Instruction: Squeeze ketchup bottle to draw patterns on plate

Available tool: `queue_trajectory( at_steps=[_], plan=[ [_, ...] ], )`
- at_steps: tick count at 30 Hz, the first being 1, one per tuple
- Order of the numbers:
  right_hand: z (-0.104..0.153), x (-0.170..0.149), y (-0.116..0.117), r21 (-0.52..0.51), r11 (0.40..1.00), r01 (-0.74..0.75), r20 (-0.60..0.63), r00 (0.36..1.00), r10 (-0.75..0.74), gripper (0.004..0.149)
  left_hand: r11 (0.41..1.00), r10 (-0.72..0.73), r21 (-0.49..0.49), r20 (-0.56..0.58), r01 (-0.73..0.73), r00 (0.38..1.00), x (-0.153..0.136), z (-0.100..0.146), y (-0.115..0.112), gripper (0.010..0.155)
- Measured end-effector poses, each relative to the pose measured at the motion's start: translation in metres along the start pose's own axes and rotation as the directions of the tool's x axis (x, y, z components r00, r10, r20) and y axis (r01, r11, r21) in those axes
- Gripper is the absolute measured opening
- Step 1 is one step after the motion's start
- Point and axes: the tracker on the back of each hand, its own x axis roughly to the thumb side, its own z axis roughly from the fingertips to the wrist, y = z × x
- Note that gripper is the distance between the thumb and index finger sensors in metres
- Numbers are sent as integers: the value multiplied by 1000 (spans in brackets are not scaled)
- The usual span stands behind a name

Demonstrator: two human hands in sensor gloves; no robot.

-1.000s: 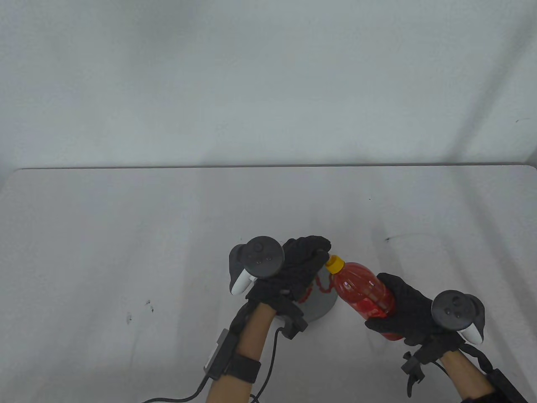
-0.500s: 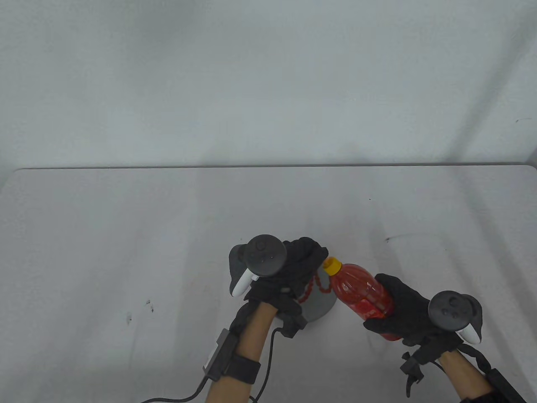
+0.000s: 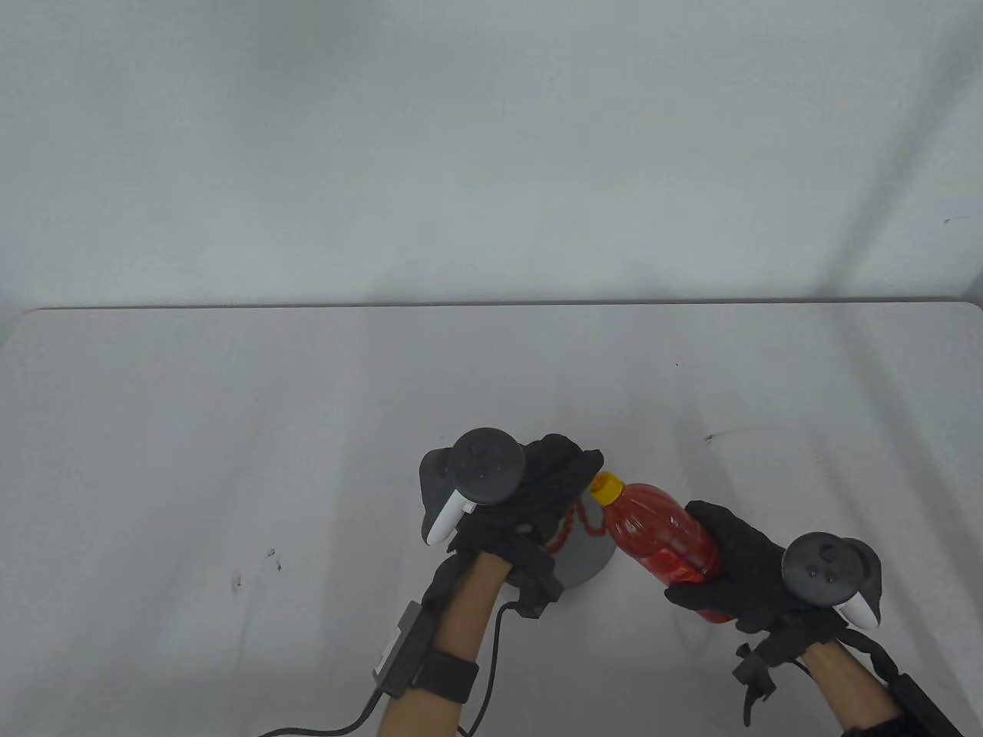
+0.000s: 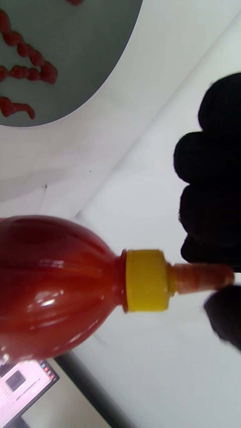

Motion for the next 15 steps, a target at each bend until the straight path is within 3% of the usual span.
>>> queue_trajectory(
  at_steps=[5,8,11,15],
  plan=[
    [0,0,0,11,1000,7,1,1000,-7,93,994,35,-110,125,-21,992,0,-3,0,49],
    [0,-1,0,-1,1000,8,-4,1000,-8,93,992,76,-107,150,-61,986,-2,-2,1,49],
    [0,-1,-1,-11,1000,8,-9,1000,-8,94,996,69,-68,92,-63,993,-4,0,1,61],
    [0,-2,1,-5,1000,-10,-13,1000,9,94,998,-57,-16,-45,56,997,-2,-1,0,66]
  ],
)
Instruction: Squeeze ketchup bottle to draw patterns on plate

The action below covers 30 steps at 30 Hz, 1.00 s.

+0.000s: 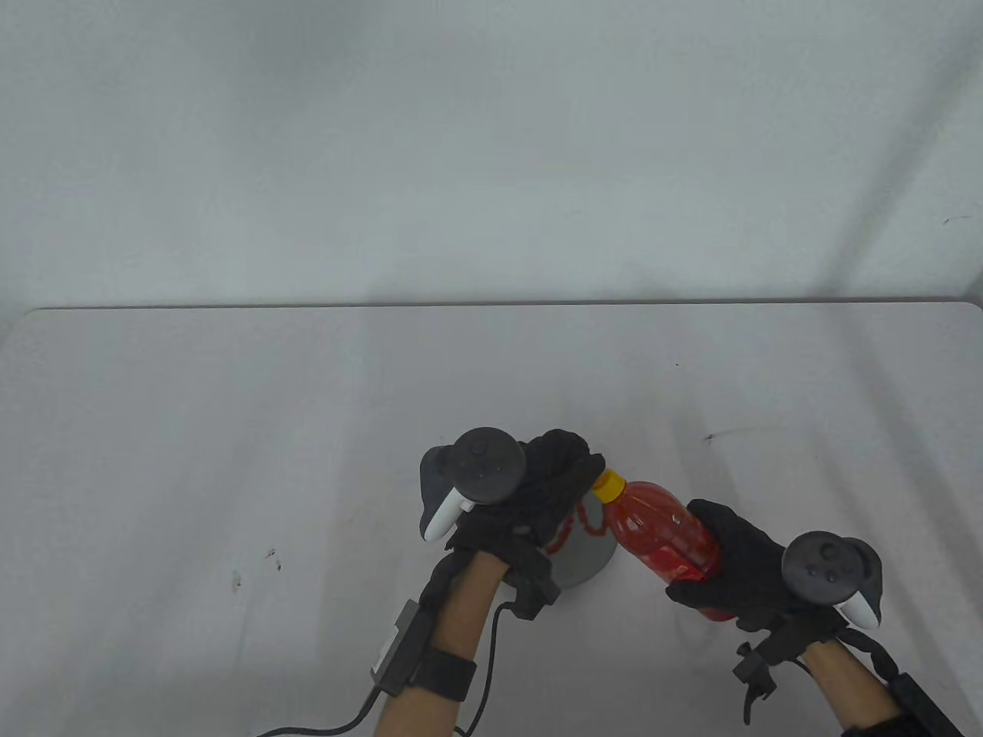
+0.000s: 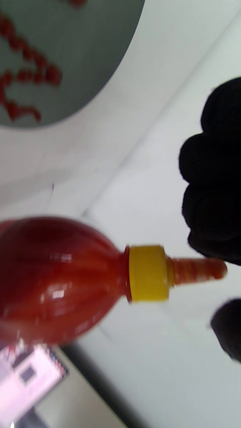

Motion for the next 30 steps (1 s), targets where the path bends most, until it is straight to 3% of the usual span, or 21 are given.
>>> queue_trajectory(
  at_steps=[4,9,18,21,24,26,30],
  plan=[
    [0,2,2,13,1000,-15,3,1000,15,94,998,-68,1,-35,68,997,5,-4,-4,53],
    [0,-2,1,20,1000,19,7,1000,-19,93,997,-9,-80,115,18,993,6,-7,-5,49],
    [-2,-3,1,73,993,95,36,995,-98,93,987,129,-130,247,-99,961,3,-3,-2,47],
    [-1,-1,0,49,997,62,30,997,-64,93,987,125,-123,211,-100,970,-1,-1,-1,49],
    [-1,0,2,34,999,38,13,999,-39,93,998,26,-58,132,-18,991,-2,1,0,50],
    [-1,1,3,36,999,8,15,1000,-9,93,1000,-26,-12,71,27,997,-1,1,1,58],
    [-1,4,6,42,999,-30,27,999,28,93,992,-88,-94,-66,81,994,0,-5,-2,58]
  ],
)
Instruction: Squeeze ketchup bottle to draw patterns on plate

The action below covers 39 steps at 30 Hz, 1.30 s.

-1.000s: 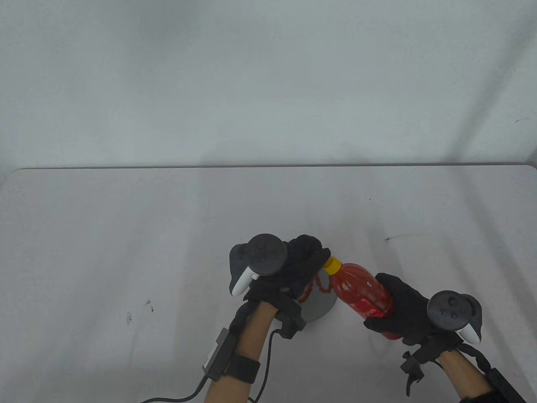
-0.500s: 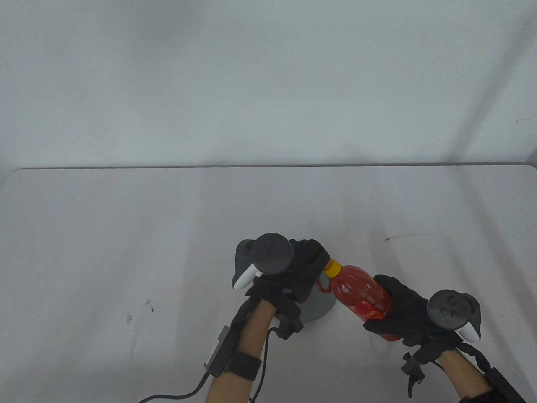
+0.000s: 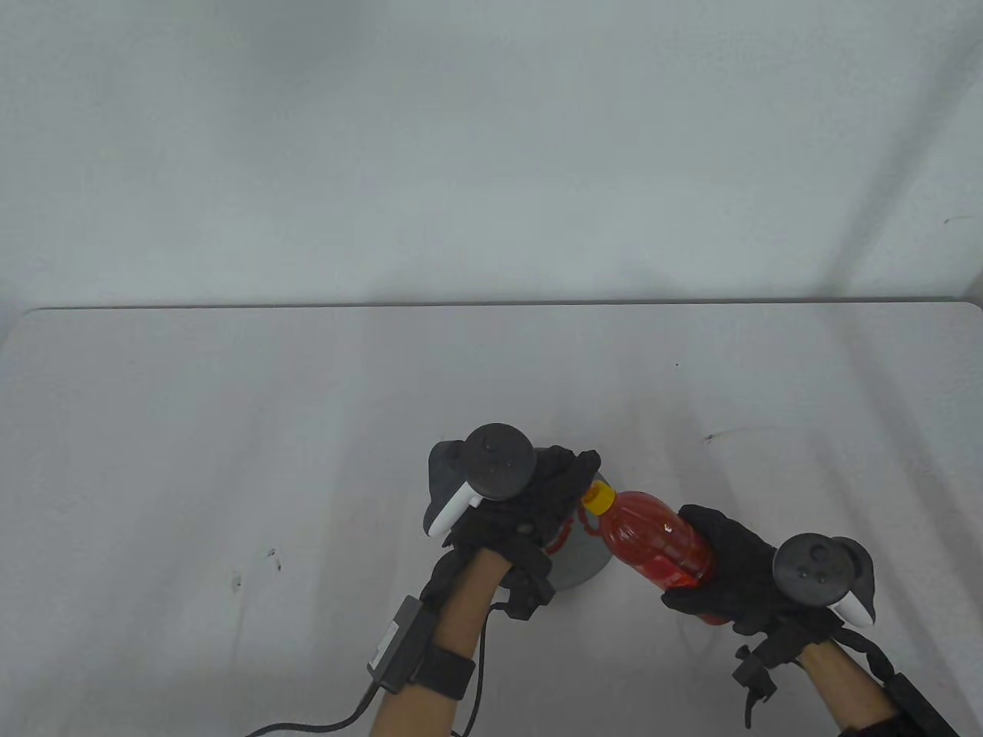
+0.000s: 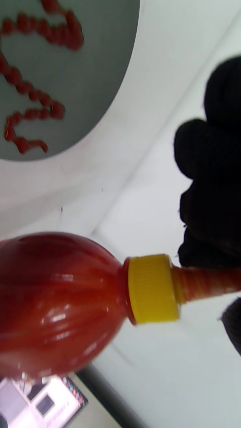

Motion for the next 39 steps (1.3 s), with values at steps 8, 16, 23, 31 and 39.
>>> queue_trajectory(
  at_steps=[8,16,23,31,39],
  plan=[
    [0,-3,-1,14,1000,28,9,1000,-28,93,993,104,45,96,-108,990,2,-1,-7,51],
    [-1,-6,-2,44,992,122,9,992,-122,93,992,72,90,189,-91,979,8,2,-3,49],
    [0,-5,-2,7,997,76,-14,997,-76,93,999,28,19,28,-29,999,5,-1,-1,62],
    [0,-5,-1,21,997,71,5,997,-71,93,981,189,-56,52,-186,981,1,-8,-4,51],
    [0,-5,-2,81,975,205,54,976,-210,92,967,253,-34,267,-254,930,8,2,0,49]
  ],
)
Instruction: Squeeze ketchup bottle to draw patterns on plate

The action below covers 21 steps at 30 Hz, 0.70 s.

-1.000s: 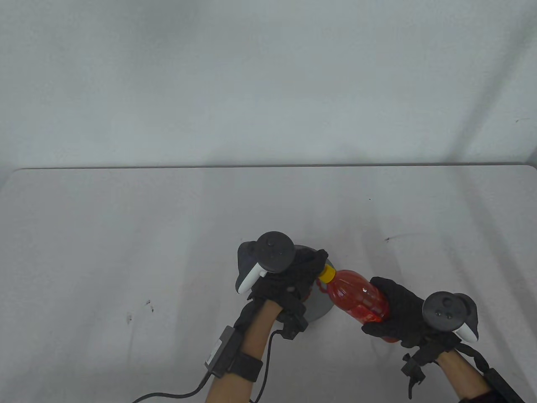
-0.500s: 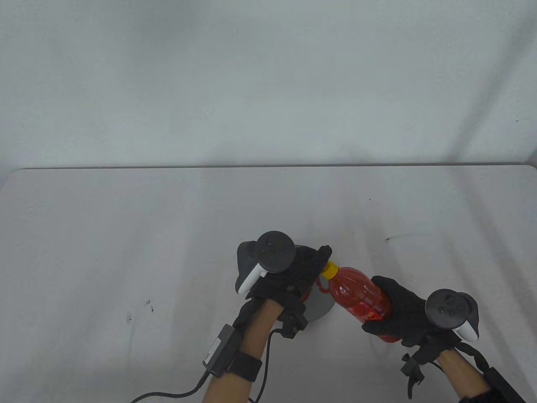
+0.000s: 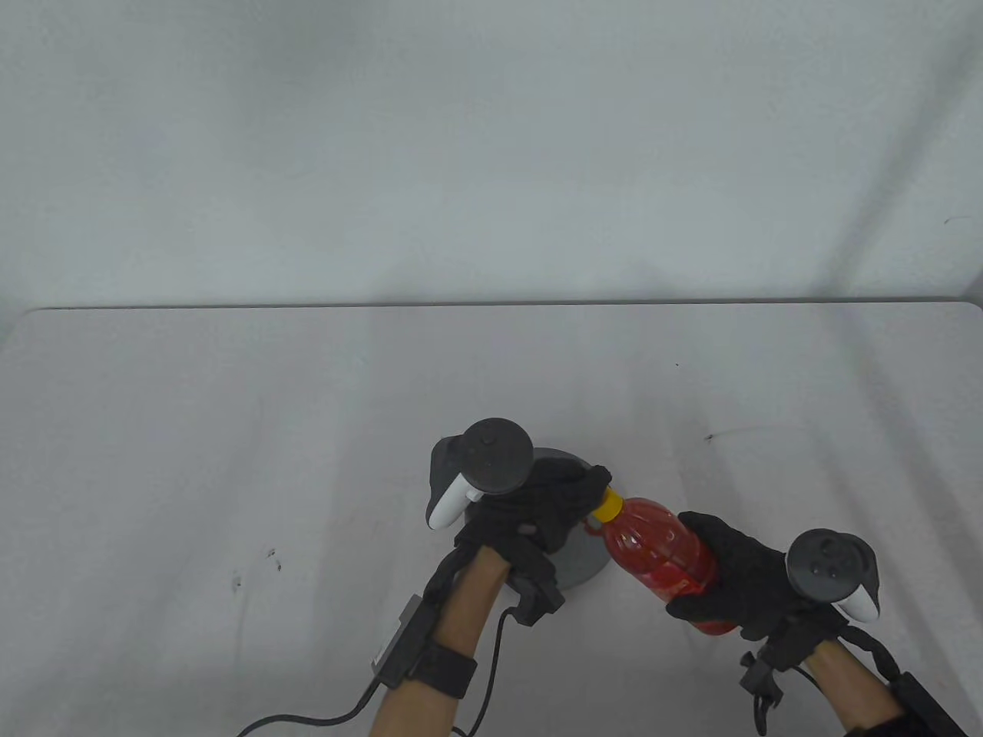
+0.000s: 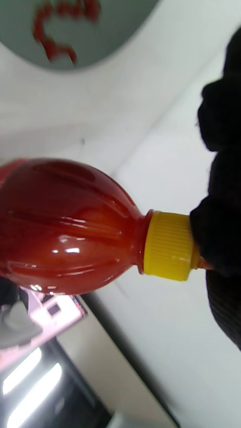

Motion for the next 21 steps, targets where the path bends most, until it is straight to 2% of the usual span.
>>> queue_trajectory(
  at_steps=[4,5,7,13,15,18,20,21],
  plan=[
    [0,-5,2,59,992,109,33,993,-111,92,1000,-25,5,74,24,997,11,5,0,49],
    [0,-6,2,78,988,131,40,990,-135,92,999,-30,-20,82,32,996,14,6,0,49],
    [-1,-5,1,91,986,138,44,989,-142,92,999,-46,-12,94,47,994,18,7,1,49],
    [-1,9,3,118,993,10,51,999,-16,98,995,-88,-45,84,92,993,23,7,4,49],
    [-2,14,7,132,990,-55,43,998,50,100,986,-151,-51,80,156,985,28,7,2,49],
    [-2,13,16,136,988,-69,29,997,65,99,952,-297,-64,63,300,953,37,9,2,50],
    [0,7,20,65,998,22,29,999,-24,98,912,-405,-47,40,406,914,40,14,6,55],
    [1,4,22,68,993,95,-5,995,-95,98,887,-459,-51,9,459,888,41,20,10,58]
  ],
)
